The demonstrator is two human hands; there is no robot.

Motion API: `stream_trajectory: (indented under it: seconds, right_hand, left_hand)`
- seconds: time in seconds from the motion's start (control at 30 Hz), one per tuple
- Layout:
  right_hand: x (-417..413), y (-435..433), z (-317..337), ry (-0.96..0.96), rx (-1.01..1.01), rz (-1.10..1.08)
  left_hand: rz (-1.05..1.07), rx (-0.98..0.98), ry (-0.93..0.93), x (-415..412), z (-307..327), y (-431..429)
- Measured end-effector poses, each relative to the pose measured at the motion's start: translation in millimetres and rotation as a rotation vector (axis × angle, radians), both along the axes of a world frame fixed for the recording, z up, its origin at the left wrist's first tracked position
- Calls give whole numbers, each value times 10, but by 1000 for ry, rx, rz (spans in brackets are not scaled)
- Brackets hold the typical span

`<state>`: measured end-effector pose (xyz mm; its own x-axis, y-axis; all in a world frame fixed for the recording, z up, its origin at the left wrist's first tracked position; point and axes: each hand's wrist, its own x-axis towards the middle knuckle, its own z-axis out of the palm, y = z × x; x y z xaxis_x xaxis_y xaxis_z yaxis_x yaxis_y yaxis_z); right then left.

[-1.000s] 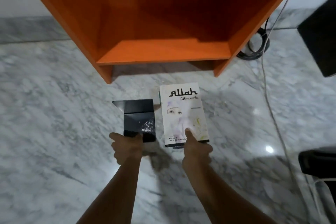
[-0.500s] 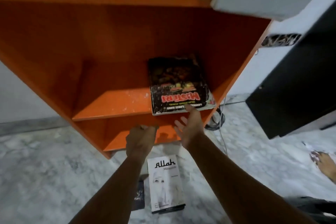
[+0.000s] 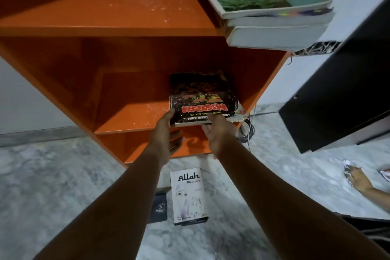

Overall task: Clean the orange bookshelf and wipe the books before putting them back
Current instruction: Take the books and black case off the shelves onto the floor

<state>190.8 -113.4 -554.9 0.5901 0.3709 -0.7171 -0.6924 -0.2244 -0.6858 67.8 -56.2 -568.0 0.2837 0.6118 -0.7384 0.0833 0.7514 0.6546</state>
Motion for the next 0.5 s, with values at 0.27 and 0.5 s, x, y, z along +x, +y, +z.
stream_trajectory:
  seconds: [0.27,0.5]
  right_hand:
    - [-48,-619,886,-47,45,197]
    - [-44,-613,1892,-275,-254,47]
  left_hand:
    - [-9,-227,-284,-93,1111,-249]
    - [75,-123,-183,-26,1755,-278]
